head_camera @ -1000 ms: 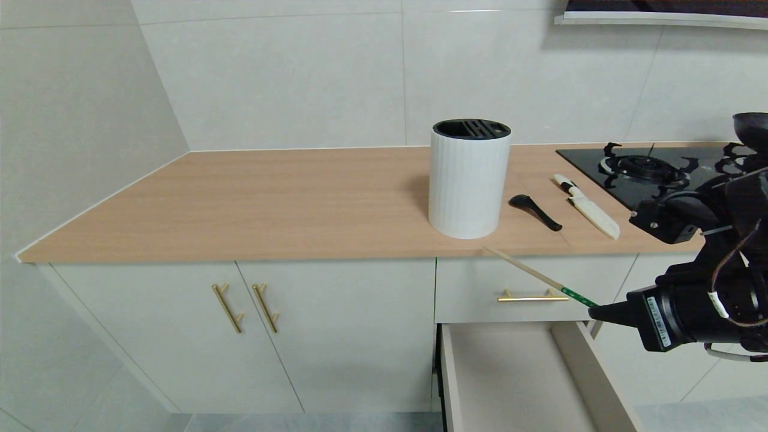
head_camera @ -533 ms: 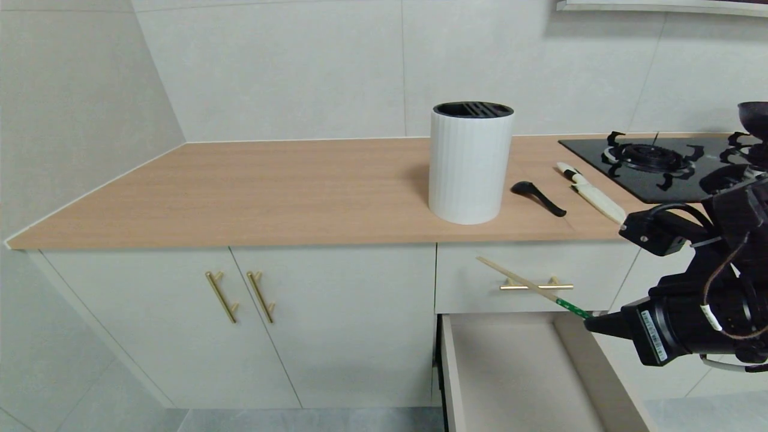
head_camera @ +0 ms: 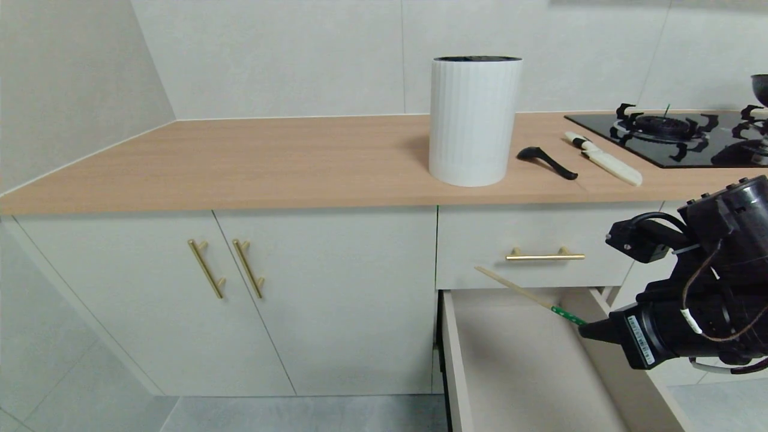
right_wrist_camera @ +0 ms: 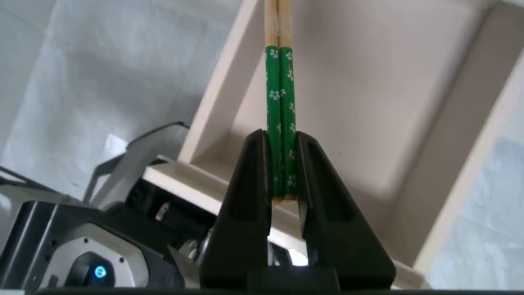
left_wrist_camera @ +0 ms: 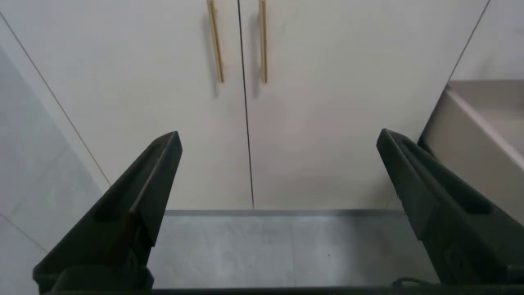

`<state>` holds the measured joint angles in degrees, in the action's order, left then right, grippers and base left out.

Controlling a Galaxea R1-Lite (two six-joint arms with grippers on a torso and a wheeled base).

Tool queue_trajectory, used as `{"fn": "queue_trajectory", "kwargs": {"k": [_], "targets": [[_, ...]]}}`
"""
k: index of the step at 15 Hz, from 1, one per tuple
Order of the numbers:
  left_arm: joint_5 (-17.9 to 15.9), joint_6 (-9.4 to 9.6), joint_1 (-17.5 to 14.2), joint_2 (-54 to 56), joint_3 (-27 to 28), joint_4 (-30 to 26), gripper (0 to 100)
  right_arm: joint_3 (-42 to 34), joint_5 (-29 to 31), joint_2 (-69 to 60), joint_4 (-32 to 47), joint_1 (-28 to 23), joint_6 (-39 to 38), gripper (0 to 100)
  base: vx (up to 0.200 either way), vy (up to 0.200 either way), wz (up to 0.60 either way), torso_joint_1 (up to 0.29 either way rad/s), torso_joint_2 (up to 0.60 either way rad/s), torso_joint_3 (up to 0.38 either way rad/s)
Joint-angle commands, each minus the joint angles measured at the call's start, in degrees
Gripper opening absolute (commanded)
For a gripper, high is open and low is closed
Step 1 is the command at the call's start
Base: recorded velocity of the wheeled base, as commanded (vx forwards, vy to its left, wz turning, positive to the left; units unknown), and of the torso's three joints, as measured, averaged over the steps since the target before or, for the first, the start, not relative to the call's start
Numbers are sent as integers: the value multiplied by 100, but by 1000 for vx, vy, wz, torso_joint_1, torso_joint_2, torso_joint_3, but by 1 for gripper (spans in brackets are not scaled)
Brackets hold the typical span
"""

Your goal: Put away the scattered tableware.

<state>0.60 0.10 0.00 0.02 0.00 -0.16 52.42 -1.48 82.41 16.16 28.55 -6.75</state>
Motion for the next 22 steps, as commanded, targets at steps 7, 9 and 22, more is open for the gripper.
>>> {"fn": "queue_trajectory", "kwargs": {"k": [7,9,22], "targets": [[2,-1,0,-2,0,-2,100,5,-2,337,1,10,-1,0,0,0,0,-98,387,280],[2,-1,0,-2,0,-2,100,-4,-2,372,1,10,-1,0,0,0,0,-24,78,44],[2,-1,0,-2,0,-2,100,673,446,3079,-808,-69,-1135,0,0,0,0,0,0,0]]}}
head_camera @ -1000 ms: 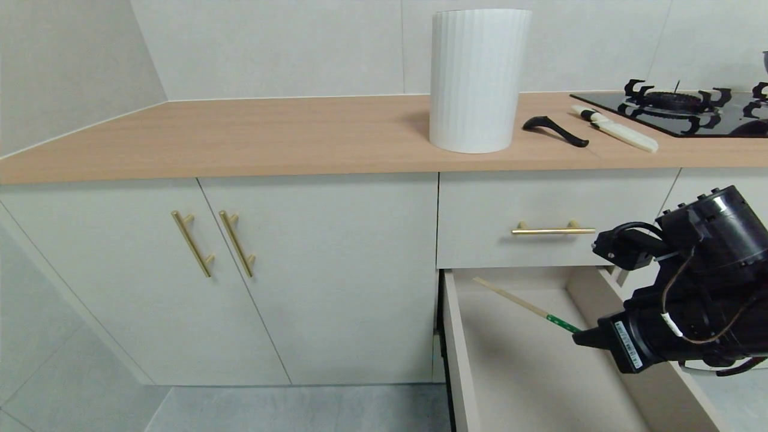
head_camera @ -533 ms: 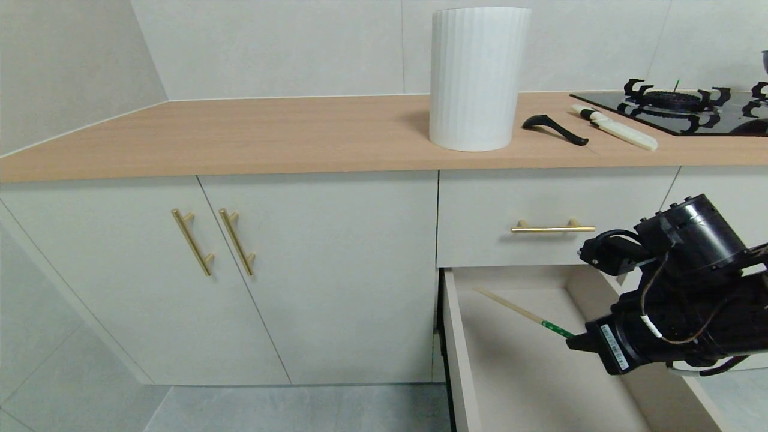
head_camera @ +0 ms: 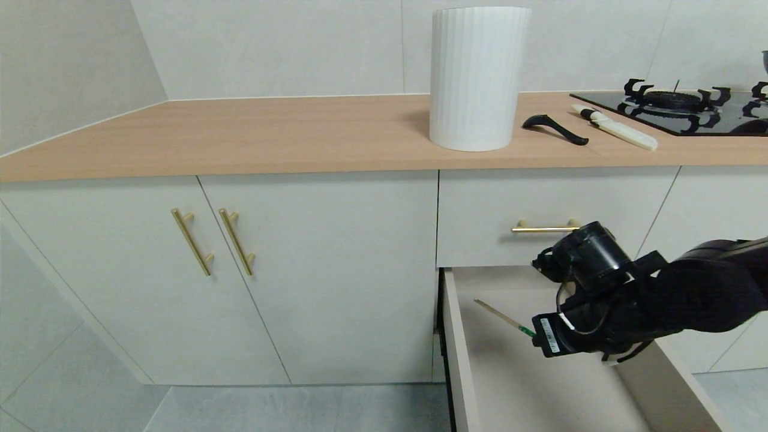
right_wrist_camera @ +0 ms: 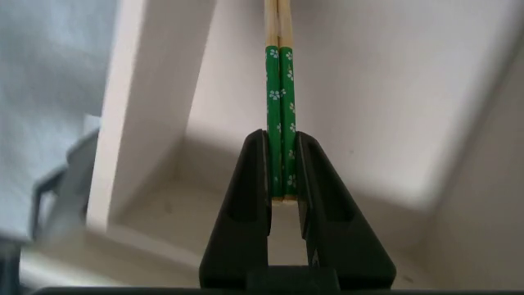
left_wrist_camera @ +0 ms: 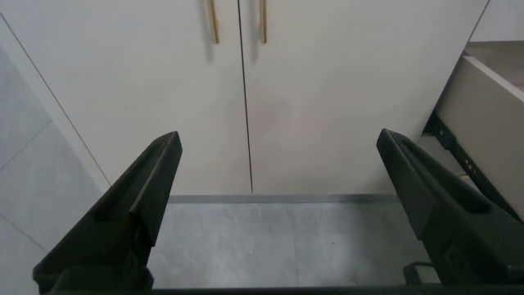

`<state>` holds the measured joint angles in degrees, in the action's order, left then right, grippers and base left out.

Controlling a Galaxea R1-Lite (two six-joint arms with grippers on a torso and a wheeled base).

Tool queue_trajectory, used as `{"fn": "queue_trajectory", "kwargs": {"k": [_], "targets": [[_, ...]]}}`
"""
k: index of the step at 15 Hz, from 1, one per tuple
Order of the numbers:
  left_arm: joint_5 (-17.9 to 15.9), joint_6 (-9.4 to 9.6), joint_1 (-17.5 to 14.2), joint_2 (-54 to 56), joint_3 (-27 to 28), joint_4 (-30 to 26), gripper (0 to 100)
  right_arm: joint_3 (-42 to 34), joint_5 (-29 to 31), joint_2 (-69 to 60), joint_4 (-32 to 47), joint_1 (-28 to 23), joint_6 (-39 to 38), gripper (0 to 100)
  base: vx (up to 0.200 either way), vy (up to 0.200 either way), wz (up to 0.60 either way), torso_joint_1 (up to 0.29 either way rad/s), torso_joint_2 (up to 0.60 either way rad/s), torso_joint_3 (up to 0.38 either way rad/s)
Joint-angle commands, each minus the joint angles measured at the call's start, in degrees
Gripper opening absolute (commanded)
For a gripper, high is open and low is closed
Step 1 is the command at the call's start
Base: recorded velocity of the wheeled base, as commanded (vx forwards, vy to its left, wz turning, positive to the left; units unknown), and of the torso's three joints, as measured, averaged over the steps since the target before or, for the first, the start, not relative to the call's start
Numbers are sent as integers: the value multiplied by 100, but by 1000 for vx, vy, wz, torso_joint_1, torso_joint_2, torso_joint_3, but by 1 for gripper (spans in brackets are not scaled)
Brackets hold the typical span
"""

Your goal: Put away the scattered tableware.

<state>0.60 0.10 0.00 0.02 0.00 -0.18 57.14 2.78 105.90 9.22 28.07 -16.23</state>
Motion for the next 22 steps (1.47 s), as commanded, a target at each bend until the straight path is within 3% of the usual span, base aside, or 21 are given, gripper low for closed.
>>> {"fn": "queue_trajectory", "kwargs": {"k": [1,5,22], "targets": [[2,-1,0,-2,0,-8,100,219,82,924,-262,-57,-232,0,0,0,0,0,0,0],[2,-1,0,-2,0,1,100,228,337,1530,-781,-144,-320,0,0,0,0,0,0,0],[2,-1,0,-2,0,1,100,254,434,2532,-1194,-48,-346,0,0,0,0,0,0,0]]}}
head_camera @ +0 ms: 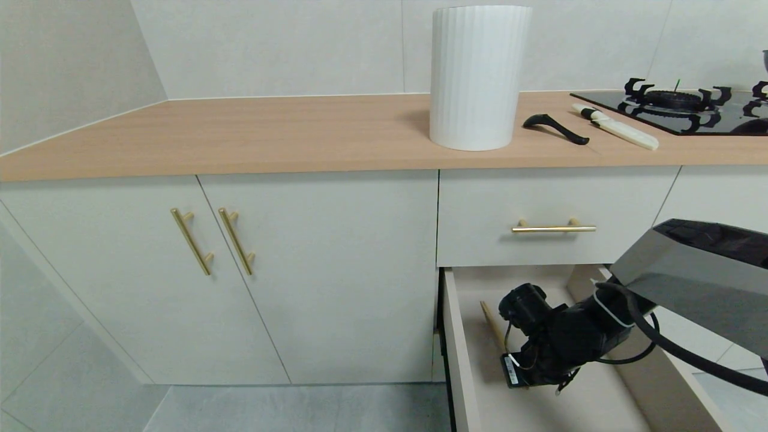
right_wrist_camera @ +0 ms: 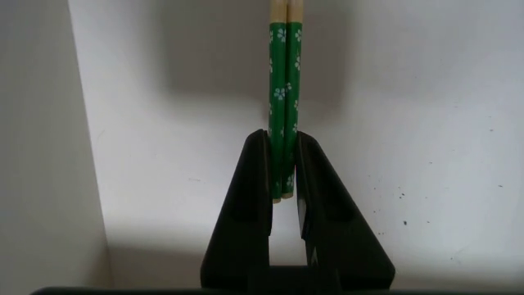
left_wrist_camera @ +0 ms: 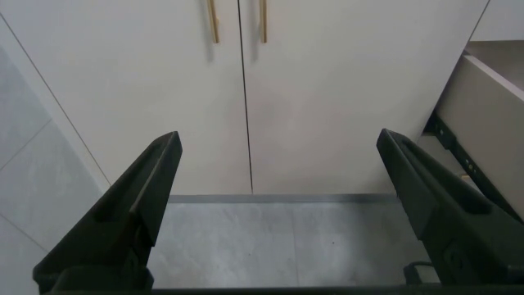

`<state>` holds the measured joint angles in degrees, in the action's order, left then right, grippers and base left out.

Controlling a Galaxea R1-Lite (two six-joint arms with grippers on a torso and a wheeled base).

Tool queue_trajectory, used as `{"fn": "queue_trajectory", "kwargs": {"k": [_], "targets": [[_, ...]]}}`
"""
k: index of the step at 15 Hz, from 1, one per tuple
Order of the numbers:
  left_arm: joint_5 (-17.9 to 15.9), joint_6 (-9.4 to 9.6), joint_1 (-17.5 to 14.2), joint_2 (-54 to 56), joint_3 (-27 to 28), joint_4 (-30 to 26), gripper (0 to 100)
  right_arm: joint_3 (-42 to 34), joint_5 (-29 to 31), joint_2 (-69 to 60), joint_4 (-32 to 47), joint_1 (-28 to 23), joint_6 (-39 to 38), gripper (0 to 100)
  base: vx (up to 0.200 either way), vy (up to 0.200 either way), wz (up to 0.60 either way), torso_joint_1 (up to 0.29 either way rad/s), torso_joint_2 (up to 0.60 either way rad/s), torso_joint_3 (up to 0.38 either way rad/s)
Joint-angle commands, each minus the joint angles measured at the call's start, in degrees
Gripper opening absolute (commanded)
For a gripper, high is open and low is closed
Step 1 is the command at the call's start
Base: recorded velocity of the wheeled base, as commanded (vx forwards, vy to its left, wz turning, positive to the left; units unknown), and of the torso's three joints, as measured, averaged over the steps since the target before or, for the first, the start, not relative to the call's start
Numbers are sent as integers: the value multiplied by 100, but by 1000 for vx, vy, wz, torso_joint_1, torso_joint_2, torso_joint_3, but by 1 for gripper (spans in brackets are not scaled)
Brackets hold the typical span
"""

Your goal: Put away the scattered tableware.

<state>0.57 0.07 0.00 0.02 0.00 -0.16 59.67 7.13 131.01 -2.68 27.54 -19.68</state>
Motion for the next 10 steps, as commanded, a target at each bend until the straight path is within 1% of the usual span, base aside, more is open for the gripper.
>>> {"fn": "queue_trajectory", "kwargs": {"k": [1,6,7,10], "targets": [[4,1,0,-2,0,-2,100,0,-1,21,-4,-3,-1,0,0,0,0,0,0,0],[4,1,0,-2,0,-2,100,-8,-1,38,-48,-3,-1,0,0,0,0,0,0,0],[4,1,-9,-2,0,-2,100,-8,-1,38,-48,-3,-1,100,0,0,0,0,0,0],[4,1,0,-2,0,-2,100,-8,-1,21,-48,-3,-1,100,0,0,0,0,0,0]]}}
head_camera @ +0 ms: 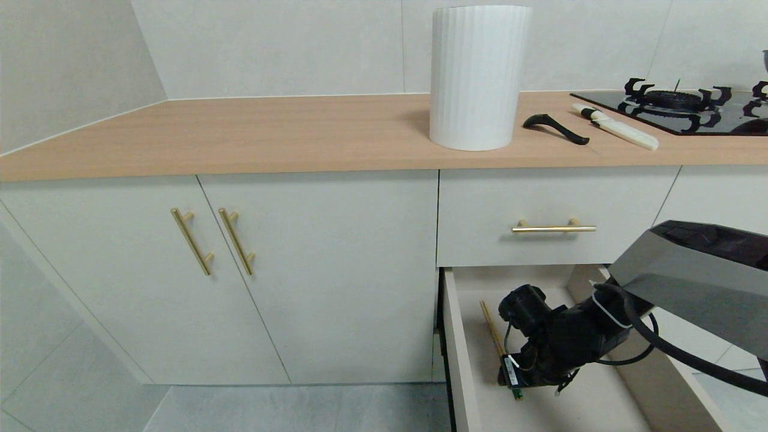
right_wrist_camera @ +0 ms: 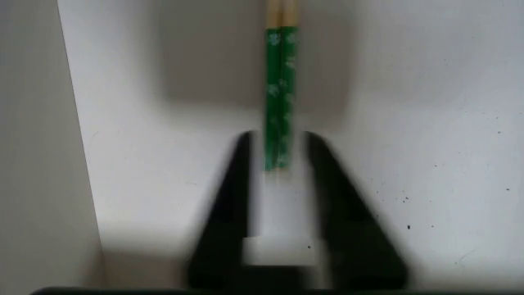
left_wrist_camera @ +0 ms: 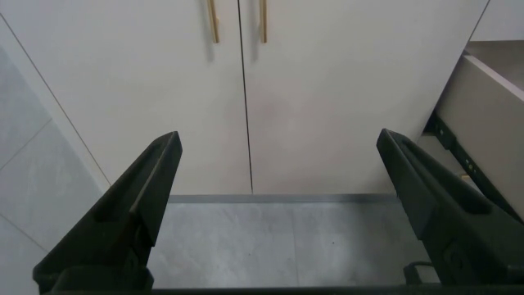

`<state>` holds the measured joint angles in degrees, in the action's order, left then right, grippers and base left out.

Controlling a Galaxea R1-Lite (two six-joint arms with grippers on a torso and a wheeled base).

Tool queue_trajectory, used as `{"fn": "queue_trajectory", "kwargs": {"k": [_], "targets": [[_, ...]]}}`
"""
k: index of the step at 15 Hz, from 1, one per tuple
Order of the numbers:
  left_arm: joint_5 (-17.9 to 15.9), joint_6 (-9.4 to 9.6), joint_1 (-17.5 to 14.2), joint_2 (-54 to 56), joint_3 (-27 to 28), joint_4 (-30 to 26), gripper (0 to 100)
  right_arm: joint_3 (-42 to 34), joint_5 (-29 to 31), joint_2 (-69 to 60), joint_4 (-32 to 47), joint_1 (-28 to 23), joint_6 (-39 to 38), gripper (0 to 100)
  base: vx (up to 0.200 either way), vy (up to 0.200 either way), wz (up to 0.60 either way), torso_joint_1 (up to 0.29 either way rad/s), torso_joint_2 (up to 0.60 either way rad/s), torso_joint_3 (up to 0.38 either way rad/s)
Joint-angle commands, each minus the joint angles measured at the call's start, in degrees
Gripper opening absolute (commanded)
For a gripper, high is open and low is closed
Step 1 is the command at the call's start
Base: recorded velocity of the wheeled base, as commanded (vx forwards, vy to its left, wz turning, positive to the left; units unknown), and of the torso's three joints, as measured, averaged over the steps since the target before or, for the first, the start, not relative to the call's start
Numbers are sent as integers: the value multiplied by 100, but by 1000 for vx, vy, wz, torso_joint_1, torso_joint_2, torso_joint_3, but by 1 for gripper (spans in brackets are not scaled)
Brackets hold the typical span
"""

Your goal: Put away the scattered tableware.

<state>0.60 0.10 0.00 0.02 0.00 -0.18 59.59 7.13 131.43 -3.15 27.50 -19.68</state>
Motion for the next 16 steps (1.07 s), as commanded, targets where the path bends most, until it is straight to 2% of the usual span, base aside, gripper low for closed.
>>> {"fn": "queue_trajectory", "kwargs": {"k": [1,7,12,16], "targets": [[2,-1,0,-2,0,1,100,0,-1,-29,-2,1,-1,100,0,0,0,0,0,0],[2,-1,0,-2,0,1,100,-114,-1,-680,42,-26,-10,100,0,0,0,0,0,0],[2,-1,0,-2,0,1,100,-378,8,-2666,68,-157,25,100,0,0,0,0,0,0],[2,-1,0,-2,0,1,100,-439,298,-3809,60,-245,69,100,0,0,0,0,0,0]]}}
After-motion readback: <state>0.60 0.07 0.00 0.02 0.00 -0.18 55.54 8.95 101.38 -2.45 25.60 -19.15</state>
